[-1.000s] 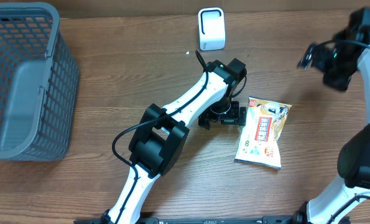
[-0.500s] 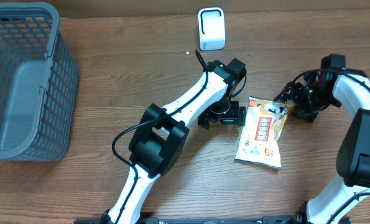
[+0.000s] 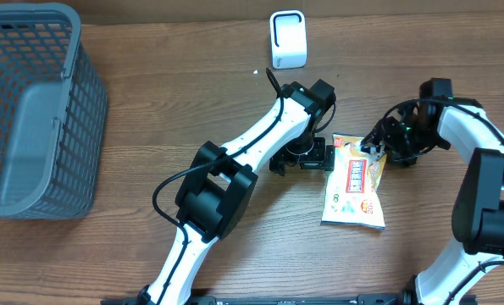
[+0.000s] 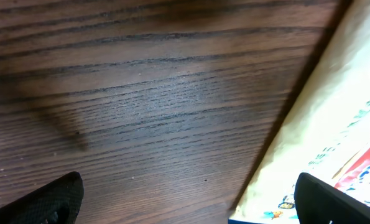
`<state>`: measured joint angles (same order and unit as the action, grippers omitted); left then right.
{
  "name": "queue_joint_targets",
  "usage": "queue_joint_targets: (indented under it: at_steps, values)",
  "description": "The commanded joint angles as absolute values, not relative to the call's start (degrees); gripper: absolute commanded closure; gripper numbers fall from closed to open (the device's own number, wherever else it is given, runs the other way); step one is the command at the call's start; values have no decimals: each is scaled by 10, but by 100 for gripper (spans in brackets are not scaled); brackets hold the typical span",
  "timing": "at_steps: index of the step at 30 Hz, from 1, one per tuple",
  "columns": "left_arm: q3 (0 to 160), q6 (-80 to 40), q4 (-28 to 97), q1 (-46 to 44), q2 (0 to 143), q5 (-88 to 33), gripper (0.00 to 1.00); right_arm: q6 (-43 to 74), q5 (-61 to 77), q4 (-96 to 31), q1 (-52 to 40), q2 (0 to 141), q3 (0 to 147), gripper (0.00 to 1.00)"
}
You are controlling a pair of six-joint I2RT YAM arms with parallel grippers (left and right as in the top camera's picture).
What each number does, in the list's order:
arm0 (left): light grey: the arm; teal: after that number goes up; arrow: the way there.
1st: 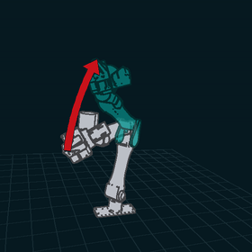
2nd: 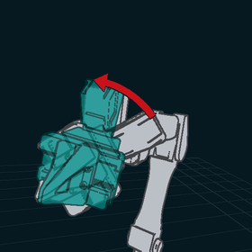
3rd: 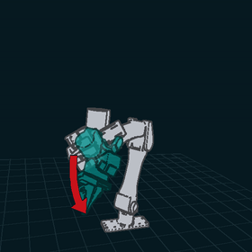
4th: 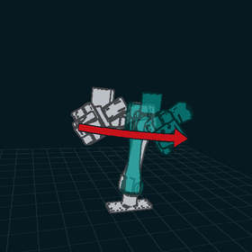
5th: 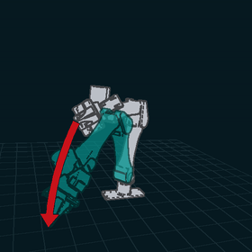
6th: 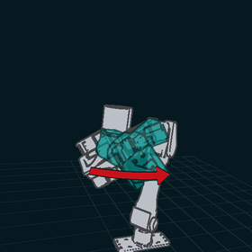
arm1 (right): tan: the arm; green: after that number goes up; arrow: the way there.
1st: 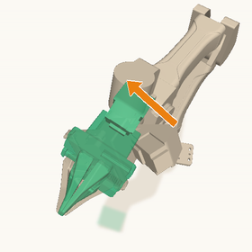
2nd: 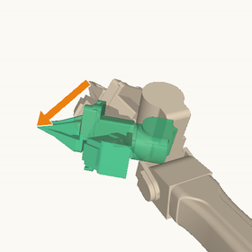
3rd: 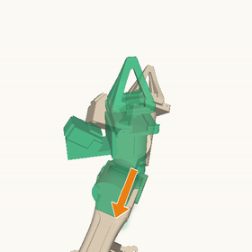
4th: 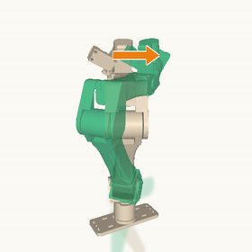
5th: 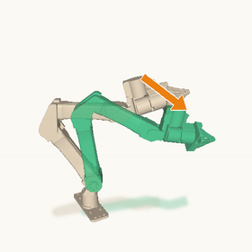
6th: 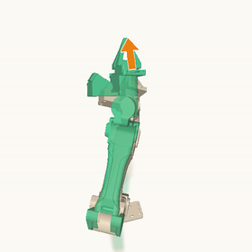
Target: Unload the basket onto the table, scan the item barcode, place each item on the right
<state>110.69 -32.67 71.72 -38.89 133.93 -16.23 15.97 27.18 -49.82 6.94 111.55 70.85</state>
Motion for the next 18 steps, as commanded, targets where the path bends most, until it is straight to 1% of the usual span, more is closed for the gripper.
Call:
queue_joint_targets:
  at_steps: [1, 2, 5, 6, 7, 8, 13, 16, 18]
  values:
    - [1116, -317, 722, -387, 1330, -161, 0, 165, 270, -493, 60, 1112, 696, 46]
    - [1116, -317, 722, -387, 1330, -161, 0, 165, 270, -491, 60, 1112, 693, 50]
    - [1116, -317, 722, -387, 1330, -161, 0, 165, 271, -487, 60, 1112, 689, 67]
    - [1116, -317, 722, -387, 1330, -161, 0, 165, 271, -487, 60, 1112, 689, 76]
    - [1116, -317, 722, -387, 1330, -161, 0, 166, 271, -485, 60, 1112, 689, 88]
    - [1116, -317, 722, -387, 1330, -161, 0, 173, 271, -482, 60, 1112, 689, 96]
    - [1116, -317, 722, -387, 1330, -161, 0, 209, 301, -447, 62, 1112, 691, 96]
    - [1116, -317, 722, -387, 1330, -161, 0, 271, 334, -394, 73, 1112, 691, 96]
    - [1116, -315, 722, -387, 1330, -166, 0, 335, 342, -355, 89, 1112, 691, 96]
